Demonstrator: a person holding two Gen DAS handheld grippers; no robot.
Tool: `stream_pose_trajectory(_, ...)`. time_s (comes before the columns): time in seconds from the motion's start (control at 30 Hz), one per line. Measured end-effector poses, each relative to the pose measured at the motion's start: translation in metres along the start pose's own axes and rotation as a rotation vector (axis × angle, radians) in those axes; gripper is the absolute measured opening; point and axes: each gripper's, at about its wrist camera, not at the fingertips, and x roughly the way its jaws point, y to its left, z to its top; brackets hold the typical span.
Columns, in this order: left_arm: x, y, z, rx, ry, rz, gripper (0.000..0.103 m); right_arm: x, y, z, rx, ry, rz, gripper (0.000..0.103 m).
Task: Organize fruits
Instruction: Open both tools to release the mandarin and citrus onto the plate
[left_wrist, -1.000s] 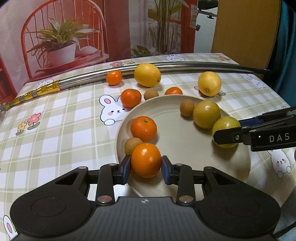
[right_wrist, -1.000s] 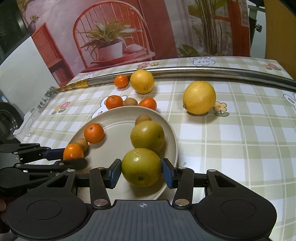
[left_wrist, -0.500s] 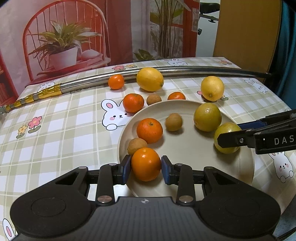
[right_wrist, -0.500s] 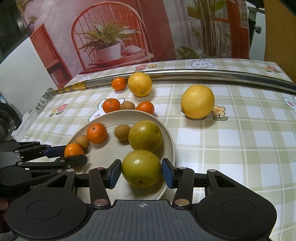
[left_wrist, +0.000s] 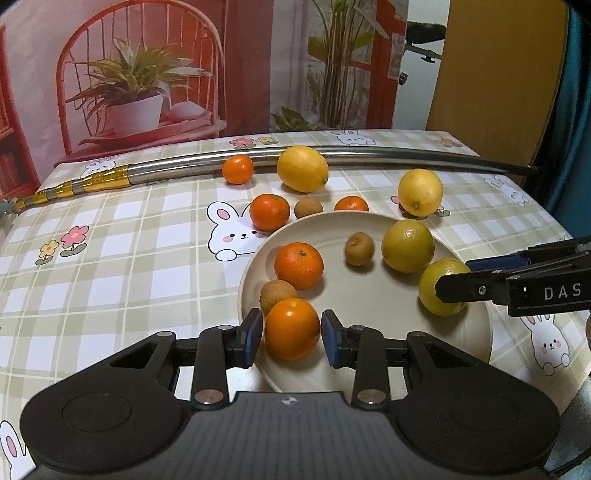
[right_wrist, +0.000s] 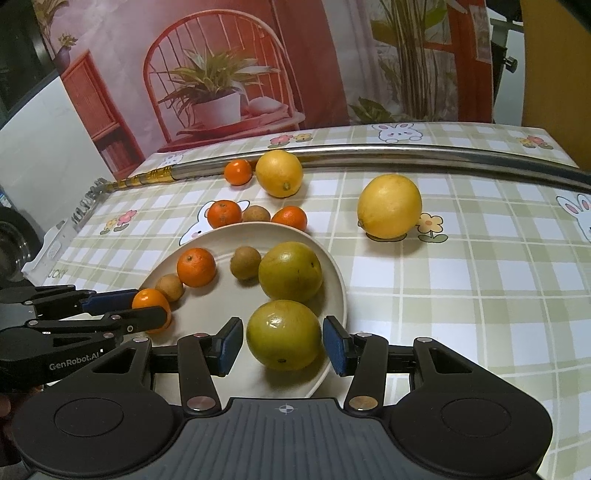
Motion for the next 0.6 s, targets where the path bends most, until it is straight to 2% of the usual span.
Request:
stream_pose_trajectory(0.3, -0.008, 0.007, 0.003, -0.040, -0.022, -0.003, 0.037, -0.010, 0.001, 0.005, -0.010, -0.027, -0.005, 0.045)
stream_pose_trajectory(0.6, -0.033, 0.036, 0.029, -0.121, -0.086, -0.002, 0.037, -0.029, -0.009, 0.020, 0.003, -0.094, -0.038, 0.045)
